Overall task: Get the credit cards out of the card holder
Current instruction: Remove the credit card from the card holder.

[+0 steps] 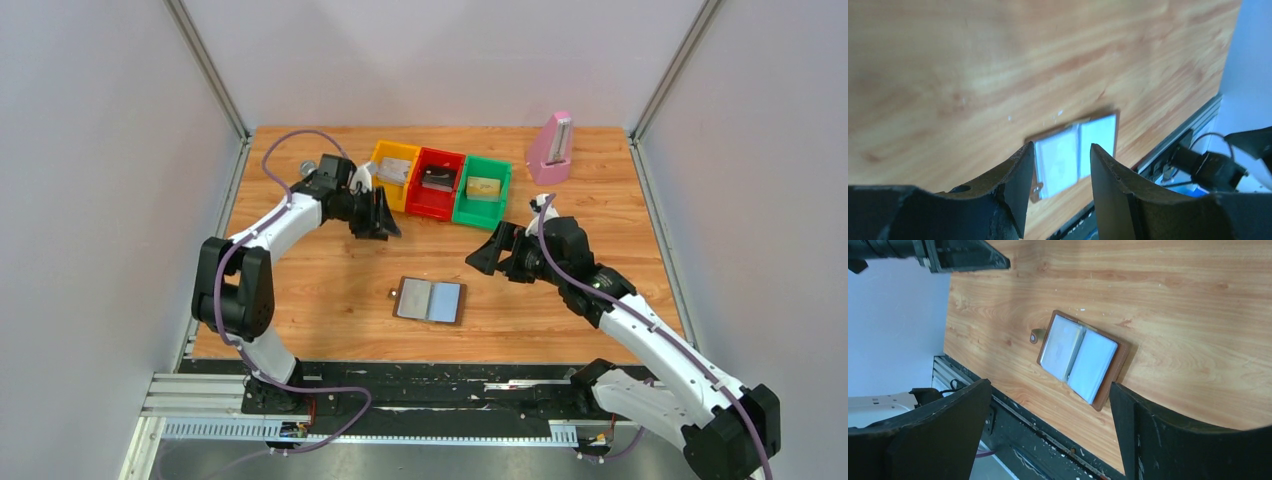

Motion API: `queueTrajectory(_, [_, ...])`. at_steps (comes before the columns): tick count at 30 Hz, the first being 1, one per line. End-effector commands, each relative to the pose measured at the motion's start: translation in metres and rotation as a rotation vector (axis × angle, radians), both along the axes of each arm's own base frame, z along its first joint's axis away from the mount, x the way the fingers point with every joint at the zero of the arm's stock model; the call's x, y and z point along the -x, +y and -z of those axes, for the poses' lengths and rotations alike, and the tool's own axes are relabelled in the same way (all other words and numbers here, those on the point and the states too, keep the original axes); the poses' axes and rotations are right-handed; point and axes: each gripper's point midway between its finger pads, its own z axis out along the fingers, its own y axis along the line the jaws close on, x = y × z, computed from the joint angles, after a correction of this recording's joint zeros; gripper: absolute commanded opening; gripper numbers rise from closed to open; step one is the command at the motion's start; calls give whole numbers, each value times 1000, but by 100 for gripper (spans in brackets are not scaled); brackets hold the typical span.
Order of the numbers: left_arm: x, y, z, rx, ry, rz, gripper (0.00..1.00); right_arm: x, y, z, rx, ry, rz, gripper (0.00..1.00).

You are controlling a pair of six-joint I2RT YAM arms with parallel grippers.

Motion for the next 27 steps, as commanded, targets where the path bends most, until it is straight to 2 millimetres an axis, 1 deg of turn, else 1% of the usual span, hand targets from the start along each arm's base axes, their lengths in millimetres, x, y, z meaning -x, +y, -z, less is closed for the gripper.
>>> queueTrajectory(1, [30,1,0,-33,-34,21,54,14,1,0,-39,26,-13,90])
queueTrajectory(2, [37,3,8,-41,-17,27,54,16,0,2,-40,32,-10,89])
queueTrajectory(3, [42,2,8,-43,-21,35,54,17,0,5,-41,37,-5,89])
queueTrajectory(4, [49,1,14,-53,-8,44,55,18,-1,7,-42,43,-2,89])
queueTrajectory(5, [53,1,14,-55,-11,46,55,20,-2,10,-43,49,0,89])
queueTrajectory(6, [60,1,21,-66,3,52,55,21,-3,12,-43,54,4,89])
queueTrajectory(7, [63,0,22,-67,4,54,55,21,-3,13,-44,57,6,88])
queueTrajectory(8, [70,-2,27,-71,18,61,55,22,-4,15,-43,61,9,88])
queueTrajectory(12, [85,-5,40,-79,46,75,56,24,-4,20,-41,74,9,88])
queueTrajectory(19, [98,-5,59,-103,70,84,56,25,-3,26,-30,92,2,88])
queueTrajectory(24, [109,-12,73,-96,105,110,56,26,-3,28,-29,99,0,88])
queueTrajectory(27, [116,-15,80,-83,125,124,54,25,-2,30,-25,103,0,88])
